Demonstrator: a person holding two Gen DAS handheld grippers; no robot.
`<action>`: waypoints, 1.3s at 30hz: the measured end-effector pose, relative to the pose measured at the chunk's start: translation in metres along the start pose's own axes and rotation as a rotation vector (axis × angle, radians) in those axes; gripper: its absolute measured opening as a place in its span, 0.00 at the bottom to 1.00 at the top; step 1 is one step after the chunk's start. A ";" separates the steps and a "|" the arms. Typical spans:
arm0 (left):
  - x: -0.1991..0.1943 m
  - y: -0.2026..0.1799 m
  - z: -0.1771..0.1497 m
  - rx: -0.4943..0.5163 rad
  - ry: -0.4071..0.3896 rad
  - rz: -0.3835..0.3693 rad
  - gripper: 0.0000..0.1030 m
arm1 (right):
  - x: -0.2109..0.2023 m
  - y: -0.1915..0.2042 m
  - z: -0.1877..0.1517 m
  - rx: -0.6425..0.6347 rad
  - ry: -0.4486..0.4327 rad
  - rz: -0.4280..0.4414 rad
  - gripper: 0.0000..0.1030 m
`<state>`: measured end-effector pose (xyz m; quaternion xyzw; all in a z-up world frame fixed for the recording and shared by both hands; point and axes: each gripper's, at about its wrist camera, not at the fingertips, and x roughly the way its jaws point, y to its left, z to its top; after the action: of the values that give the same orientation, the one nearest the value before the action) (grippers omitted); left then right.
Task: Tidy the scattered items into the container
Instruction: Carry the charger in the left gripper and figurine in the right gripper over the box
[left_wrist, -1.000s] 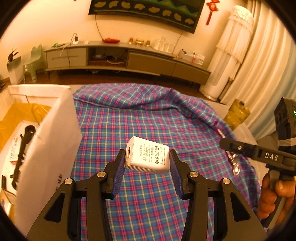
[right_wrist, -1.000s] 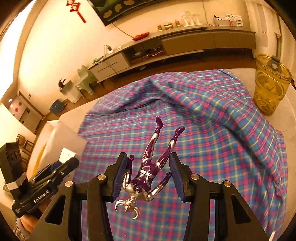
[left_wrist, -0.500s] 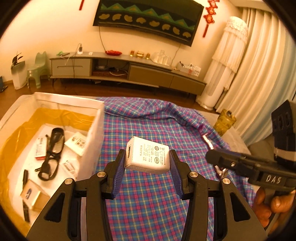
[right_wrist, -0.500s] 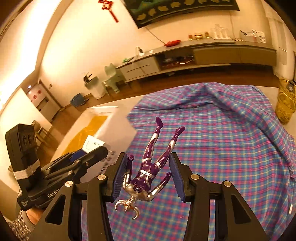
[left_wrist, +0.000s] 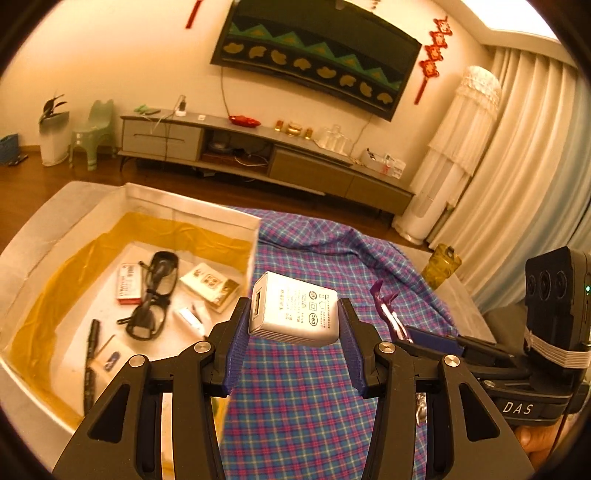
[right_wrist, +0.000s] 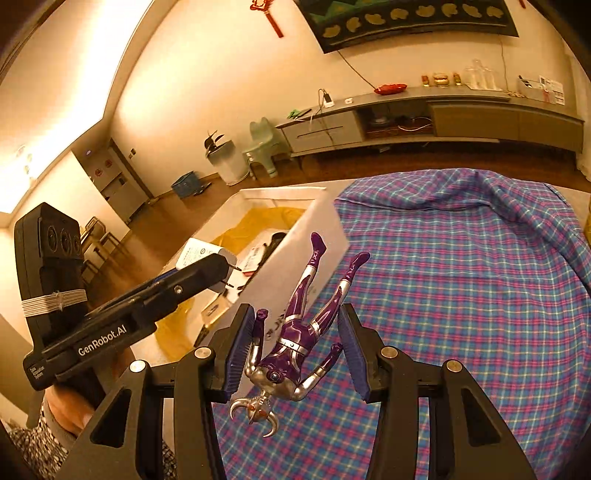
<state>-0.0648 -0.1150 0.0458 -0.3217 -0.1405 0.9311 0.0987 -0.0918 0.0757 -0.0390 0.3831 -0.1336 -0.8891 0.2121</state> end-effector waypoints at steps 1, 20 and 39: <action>-0.003 0.002 -0.001 -0.003 -0.002 0.005 0.46 | 0.001 0.003 -0.001 -0.003 0.001 0.003 0.47; -0.042 0.025 -0.012 -0.019 -0.064 0.035 0.46 | 0.012 0.052 -0.019 -0.043 0.028 0.050 0.47; -0.044 0.123 0.010 -0.220 -0.087 0.085 0.46 | 0.055 0.102 0.003 -0.128 0.060 0.117 0.47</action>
<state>-0.0487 -0.2444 0.0380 -0.2955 -0.2320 0.9266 0.0173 -0.0995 -0.0401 -0.0308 0.3867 -0.0921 -0.8700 0.2915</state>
